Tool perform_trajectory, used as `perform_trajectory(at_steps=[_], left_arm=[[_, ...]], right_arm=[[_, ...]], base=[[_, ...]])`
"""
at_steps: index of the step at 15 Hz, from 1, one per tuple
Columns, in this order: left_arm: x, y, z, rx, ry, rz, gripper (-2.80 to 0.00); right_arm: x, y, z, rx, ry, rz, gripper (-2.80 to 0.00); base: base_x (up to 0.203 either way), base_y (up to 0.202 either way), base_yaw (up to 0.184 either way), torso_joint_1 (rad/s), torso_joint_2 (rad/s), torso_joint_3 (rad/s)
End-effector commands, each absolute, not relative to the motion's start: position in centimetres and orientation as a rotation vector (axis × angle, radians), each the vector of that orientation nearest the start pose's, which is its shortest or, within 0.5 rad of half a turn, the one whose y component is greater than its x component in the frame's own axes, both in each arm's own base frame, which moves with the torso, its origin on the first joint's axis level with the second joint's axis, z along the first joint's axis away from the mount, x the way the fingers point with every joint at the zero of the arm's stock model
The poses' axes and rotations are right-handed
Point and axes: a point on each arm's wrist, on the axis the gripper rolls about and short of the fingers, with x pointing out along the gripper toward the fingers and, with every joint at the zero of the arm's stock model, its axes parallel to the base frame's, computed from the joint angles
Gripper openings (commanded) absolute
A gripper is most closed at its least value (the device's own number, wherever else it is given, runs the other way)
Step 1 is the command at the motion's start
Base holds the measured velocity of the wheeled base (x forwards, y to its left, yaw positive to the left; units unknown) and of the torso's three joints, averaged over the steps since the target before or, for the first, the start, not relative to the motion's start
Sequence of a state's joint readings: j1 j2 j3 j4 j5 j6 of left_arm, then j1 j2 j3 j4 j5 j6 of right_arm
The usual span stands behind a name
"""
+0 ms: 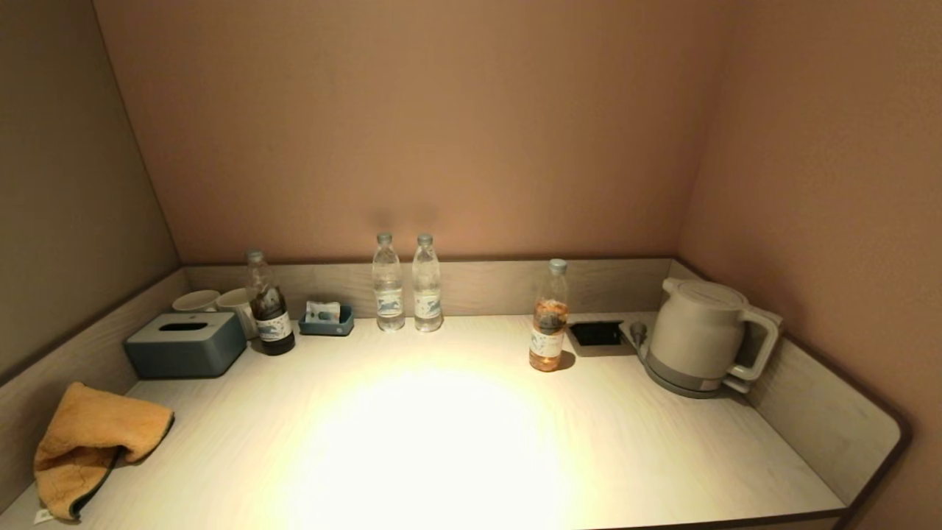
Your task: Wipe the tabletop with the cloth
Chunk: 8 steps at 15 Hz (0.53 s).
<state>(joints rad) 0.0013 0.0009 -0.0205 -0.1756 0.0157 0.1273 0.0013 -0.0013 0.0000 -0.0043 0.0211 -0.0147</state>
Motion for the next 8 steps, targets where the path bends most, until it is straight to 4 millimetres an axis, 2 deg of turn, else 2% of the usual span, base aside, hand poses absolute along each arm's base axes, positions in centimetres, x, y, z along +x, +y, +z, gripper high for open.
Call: perform_trajectory(at_steps=[1,4,8], left_arm=[[-2.4,0.0,8.9,0.106,-0.128,0.02,-2.8],[-2.3,0.0,7.8,0.094,-0.025,0.001,-2.8],[-2.3,0.0,7.4,0.053,0.013,-0.003,-2.8]], right_arm=[[-2.3,0.0,7.6,-0.015,-0.005,0.023,-2.8],[-2.3,0.0,7.6,-0.015,-0.005,0.023,-2.8],[-2.3,0.0,7.6,-0.015,-0.005,0.023,-2.8]], base=[[0.0,0.0,0.0,0.0,0.0,0.0],[0.0,0.0,0.0,0.0,0.0,0.0],[0.0,0.0,0.0,0.0,0.0,0.0]])
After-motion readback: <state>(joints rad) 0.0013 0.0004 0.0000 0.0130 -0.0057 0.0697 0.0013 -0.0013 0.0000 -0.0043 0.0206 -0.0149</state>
